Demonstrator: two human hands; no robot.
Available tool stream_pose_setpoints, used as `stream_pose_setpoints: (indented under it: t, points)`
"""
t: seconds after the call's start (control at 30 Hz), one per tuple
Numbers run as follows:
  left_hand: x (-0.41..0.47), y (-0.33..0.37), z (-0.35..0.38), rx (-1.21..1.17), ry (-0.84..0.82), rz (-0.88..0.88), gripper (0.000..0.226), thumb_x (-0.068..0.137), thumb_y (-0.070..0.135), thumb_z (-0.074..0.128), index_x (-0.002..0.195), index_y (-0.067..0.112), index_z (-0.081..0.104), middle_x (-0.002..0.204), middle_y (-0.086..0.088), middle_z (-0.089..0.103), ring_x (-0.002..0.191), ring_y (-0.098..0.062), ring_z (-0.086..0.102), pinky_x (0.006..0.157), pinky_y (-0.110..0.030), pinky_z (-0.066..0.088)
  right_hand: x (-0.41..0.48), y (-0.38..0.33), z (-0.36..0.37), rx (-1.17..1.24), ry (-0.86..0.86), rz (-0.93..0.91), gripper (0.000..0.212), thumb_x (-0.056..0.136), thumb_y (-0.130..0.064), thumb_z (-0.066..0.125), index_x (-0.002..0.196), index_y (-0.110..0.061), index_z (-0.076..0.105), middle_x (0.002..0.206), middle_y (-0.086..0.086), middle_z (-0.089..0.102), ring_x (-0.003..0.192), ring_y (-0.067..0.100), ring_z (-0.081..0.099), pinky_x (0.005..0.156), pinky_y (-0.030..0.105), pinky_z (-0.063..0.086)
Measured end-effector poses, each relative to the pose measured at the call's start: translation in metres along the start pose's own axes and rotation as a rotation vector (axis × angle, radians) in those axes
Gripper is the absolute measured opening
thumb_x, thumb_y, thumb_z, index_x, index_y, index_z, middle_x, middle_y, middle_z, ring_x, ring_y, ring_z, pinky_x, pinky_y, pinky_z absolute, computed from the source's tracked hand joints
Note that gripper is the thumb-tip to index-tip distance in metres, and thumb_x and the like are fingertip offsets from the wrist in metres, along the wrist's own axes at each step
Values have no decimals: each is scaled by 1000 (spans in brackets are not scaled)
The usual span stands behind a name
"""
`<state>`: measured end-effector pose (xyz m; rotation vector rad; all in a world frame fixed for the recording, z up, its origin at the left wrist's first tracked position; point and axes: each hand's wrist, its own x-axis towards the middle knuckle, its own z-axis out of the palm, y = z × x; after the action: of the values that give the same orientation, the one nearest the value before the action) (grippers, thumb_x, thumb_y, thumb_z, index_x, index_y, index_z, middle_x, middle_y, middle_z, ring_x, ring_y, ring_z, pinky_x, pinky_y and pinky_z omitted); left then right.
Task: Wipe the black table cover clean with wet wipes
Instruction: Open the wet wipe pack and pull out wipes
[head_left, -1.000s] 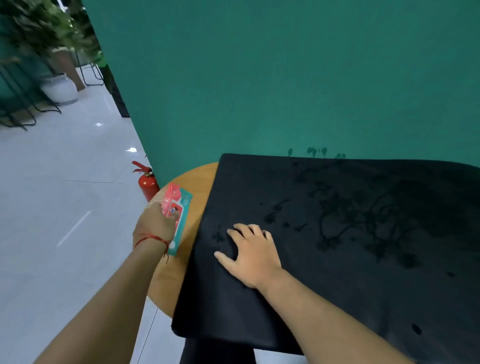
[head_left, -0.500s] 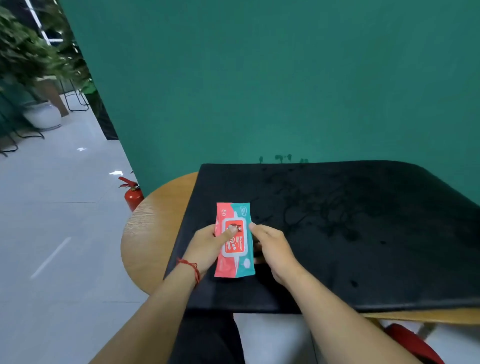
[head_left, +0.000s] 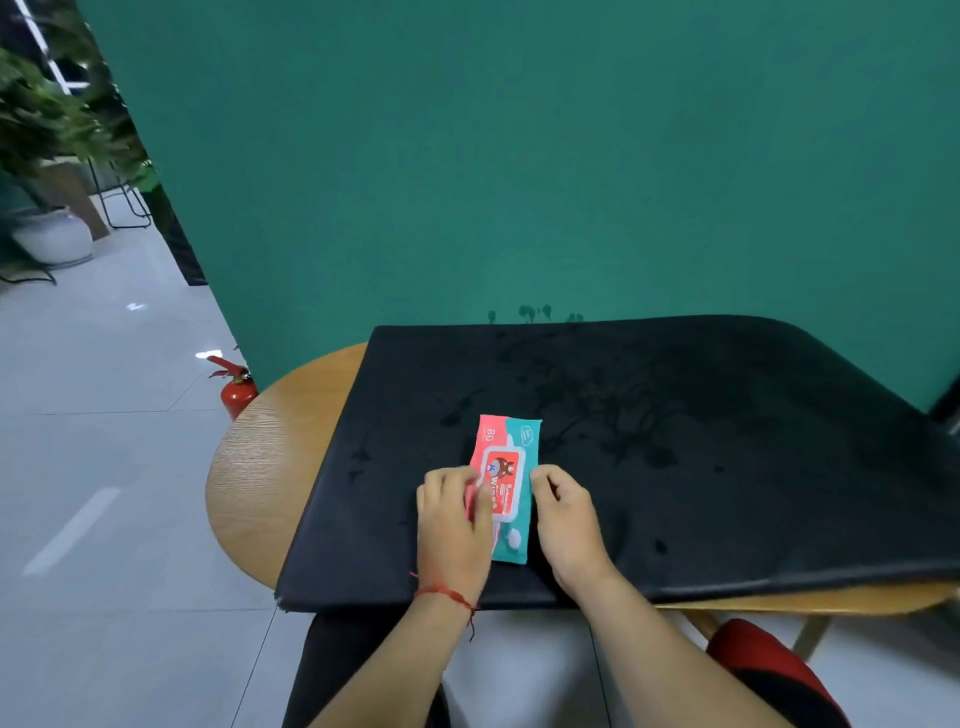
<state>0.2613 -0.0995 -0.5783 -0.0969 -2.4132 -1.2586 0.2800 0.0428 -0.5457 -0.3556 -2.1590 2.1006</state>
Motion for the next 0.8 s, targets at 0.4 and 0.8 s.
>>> stream_pose_setpoints:
  t: [0.4, 0.8]
  points:
    - [1, 9, 7, 59, -73, -41, 71, 74, 85, 64, 124, 37, 47, 111, 21, 48, 102, -3, 57, 76, -20, 58, -6, 0, 1, -32, -10, -35, 23, 112, -33, 52, 104, -16, 66, 104, -9, 78, 99, 10, 77, 83, 30, 64]
    - [1, 6, 3, 19, -154, -83, 69, 70, 83, 72, 118, 42, 45, 110, 22, 54, 100, -4, 62, 81, -30, 63, -3, 4, 0, 187, -20, -5, 19, 111, -29, 56, 111, -11, 63, 108, -1, 78, 106, 21, 76, 92, 39, 62]
